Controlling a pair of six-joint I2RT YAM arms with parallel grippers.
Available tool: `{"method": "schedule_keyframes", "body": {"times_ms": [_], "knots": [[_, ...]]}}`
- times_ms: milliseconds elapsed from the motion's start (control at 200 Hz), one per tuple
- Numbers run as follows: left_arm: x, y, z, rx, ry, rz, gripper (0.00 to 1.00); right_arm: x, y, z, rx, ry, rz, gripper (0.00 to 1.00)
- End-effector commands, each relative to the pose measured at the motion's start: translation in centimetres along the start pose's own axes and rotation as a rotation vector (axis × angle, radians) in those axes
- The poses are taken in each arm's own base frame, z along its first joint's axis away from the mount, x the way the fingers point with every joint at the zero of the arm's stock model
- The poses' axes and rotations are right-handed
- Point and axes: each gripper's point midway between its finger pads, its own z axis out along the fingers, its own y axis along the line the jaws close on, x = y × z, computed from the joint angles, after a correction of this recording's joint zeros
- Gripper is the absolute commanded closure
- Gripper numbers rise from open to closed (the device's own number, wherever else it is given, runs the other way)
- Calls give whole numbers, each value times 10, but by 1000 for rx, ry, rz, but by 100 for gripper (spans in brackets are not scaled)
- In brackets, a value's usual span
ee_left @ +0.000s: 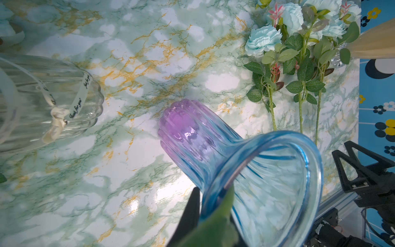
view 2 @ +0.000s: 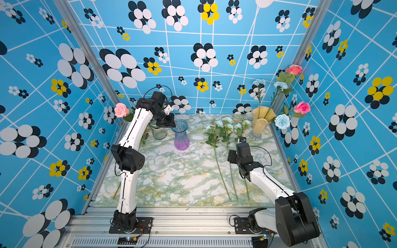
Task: Pick out blue flowers from the vase
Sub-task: Move the vase to the center of the board.
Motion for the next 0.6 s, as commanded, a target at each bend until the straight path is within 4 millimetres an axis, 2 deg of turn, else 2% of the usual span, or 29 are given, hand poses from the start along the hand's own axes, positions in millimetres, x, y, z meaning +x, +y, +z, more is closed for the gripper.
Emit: {"method": "schedule_keyframes", "body": {"times_ms": [0,60,80,175,335,400,515,595], "knots": [[-12,-14,-26,13,-85,49,64,-8,5,-2,-8,-10,8,28],[-14,-15,-26,16,-93,51,58,-8,5,-2,-8,-8,8,28],[-15,-16,-27,17,-98,53,52,-7,5,-2,-7,-7,8,28],[-18,-18,-33,20,-117,59,37,-8,5,-2,-8,-7,8,28],[-23,-30,-56,31,-181,81,14,-8,6,-1,-9,-6,8,28],[-22,-39,-68,29,-210,100,1,-8,6,-1,-9,-6,6,28],[-17,-54,-90,2,-253,141,0,-7,5,-1,-9,-5,6,28],[-5,-63,-98,-47,-260,183,0,-8,5,-1,-9,-7,8,28]]}}
